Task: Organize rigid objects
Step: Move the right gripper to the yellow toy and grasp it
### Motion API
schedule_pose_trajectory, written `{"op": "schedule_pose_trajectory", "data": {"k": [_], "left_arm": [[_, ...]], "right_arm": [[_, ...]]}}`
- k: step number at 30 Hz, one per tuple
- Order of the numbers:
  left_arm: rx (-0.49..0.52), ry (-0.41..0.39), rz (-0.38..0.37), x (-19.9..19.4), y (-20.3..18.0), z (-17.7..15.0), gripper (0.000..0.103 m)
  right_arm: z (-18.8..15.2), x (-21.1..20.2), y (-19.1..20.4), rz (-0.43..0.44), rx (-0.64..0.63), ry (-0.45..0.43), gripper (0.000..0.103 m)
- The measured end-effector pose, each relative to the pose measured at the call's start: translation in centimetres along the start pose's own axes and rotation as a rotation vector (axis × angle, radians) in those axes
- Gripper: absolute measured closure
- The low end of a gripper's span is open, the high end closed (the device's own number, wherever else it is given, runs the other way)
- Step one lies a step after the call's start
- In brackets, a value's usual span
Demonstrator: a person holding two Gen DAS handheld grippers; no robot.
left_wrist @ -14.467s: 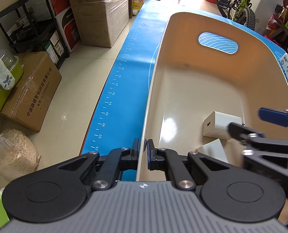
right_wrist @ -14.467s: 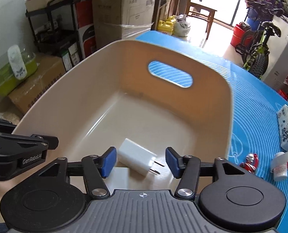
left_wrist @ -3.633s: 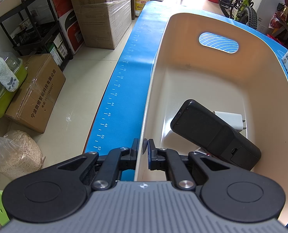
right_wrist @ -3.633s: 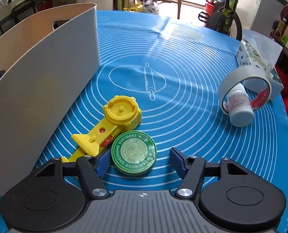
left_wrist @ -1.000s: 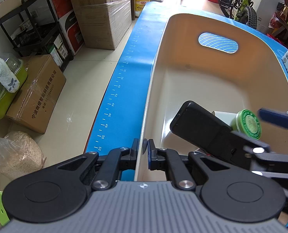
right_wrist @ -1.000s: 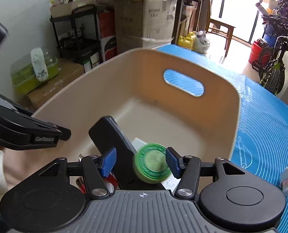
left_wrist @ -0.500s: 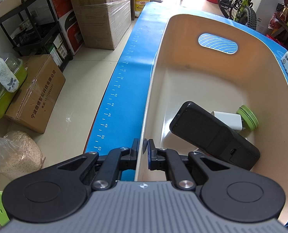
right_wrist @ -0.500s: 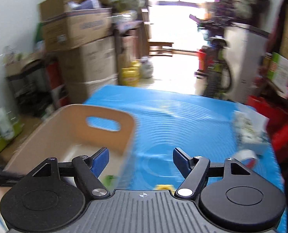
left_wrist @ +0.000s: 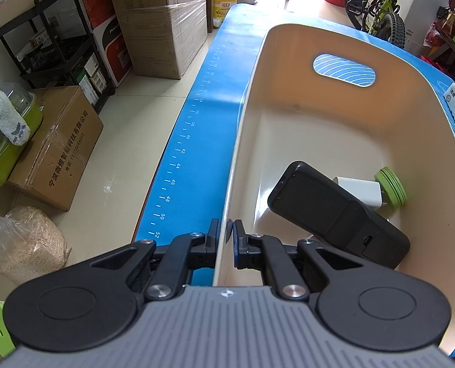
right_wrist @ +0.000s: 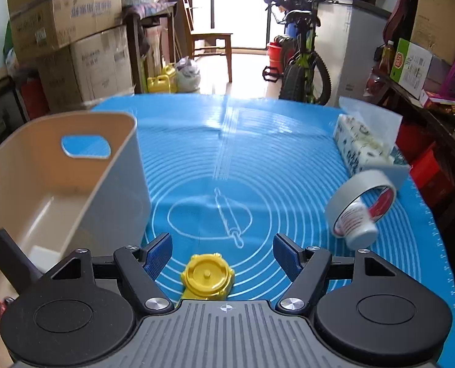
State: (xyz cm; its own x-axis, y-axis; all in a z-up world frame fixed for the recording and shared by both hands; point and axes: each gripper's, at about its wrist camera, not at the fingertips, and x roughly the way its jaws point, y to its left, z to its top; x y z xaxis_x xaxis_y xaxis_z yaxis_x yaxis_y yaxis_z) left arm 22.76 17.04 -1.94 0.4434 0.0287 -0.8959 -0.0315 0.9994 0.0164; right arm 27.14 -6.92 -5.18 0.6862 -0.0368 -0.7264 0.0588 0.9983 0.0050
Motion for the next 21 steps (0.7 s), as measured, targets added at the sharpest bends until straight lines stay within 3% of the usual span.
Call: {"op": "schedule_pose_trajectory", "data": {"k": [10, 17, 21], "left_arm": [[0.0, 0.0, 0.001, 0.0, 0.0, 0.0, 0.094], [0.0, 0.0, 0.002, 0.0, 0.0, 0.0, 0.094], [0.0, 0.0, 0.001, 0.1, 0.1, 0.0, 0.094]], "right_arm": [[-1.8, 2.9, 1.2, 0.0, -0.069, 0.051, 0.027], [-2.3, 3.7, 1.1, 0.038, -0.067, 0.069, 0.05], [-2.5, 3.4, 1.0, 0.037, -0.056, 0.06, 0.05]]}}
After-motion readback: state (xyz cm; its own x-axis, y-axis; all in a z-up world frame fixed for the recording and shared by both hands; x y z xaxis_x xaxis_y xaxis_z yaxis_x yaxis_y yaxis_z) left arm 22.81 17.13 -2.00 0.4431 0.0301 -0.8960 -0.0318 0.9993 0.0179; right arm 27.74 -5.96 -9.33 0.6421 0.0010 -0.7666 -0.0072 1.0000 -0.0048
